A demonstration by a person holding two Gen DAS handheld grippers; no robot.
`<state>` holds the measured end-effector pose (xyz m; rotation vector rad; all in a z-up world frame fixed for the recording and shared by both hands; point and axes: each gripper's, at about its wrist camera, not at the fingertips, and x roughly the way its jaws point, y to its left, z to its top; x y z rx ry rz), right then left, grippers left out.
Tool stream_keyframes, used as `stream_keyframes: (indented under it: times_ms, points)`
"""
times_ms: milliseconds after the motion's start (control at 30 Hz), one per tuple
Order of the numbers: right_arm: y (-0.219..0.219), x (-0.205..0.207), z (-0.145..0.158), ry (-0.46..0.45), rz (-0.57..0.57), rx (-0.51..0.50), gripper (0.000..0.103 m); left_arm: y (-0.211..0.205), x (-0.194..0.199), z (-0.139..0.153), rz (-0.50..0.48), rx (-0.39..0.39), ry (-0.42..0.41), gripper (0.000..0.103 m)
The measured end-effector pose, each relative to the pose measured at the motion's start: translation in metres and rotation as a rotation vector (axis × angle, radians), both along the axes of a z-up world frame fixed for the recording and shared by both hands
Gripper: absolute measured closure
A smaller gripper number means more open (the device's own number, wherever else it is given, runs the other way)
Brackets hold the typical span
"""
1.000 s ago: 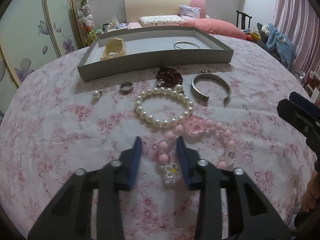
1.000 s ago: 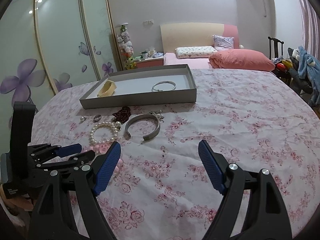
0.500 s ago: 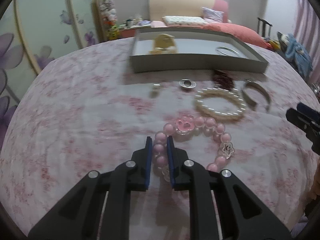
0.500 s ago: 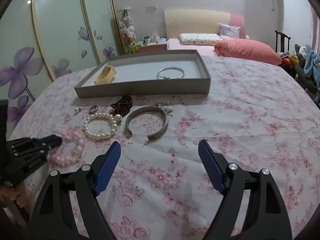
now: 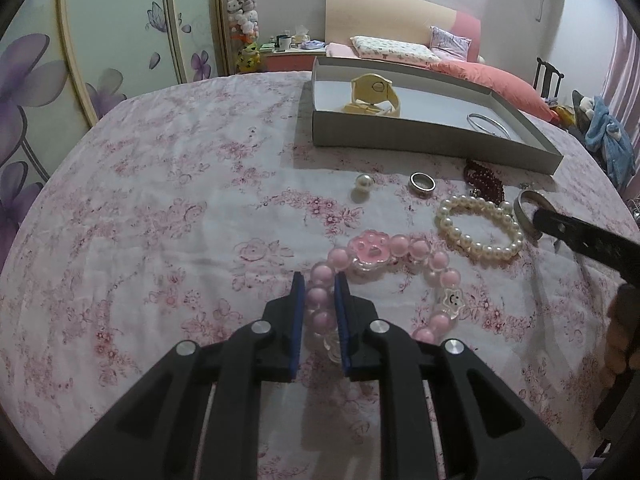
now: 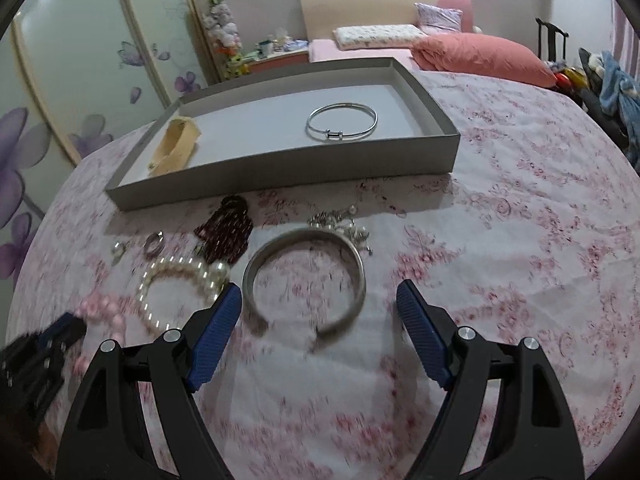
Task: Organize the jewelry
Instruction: 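Grasp the pink beaded bracelet with the left gripper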
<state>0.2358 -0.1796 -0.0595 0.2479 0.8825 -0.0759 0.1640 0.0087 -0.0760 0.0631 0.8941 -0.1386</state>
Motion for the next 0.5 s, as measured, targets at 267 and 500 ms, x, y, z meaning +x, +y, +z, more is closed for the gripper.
stream_keyframes:
  times_ms: [267, 500]
  points:
    - [0.014, 0.012, -0.001, 0.003, -0.018, -0.059, 0.023, 0.002, 0.0, 0.0, -0.001, -0.007, 0.001, 0.086]
    - [0.016, 0.0, -0.002, -0.002, 0.054, -0.103, 0.035, 0.001, 0.002, 0.0, -0.001, -0.008, 0.001, 0.086]
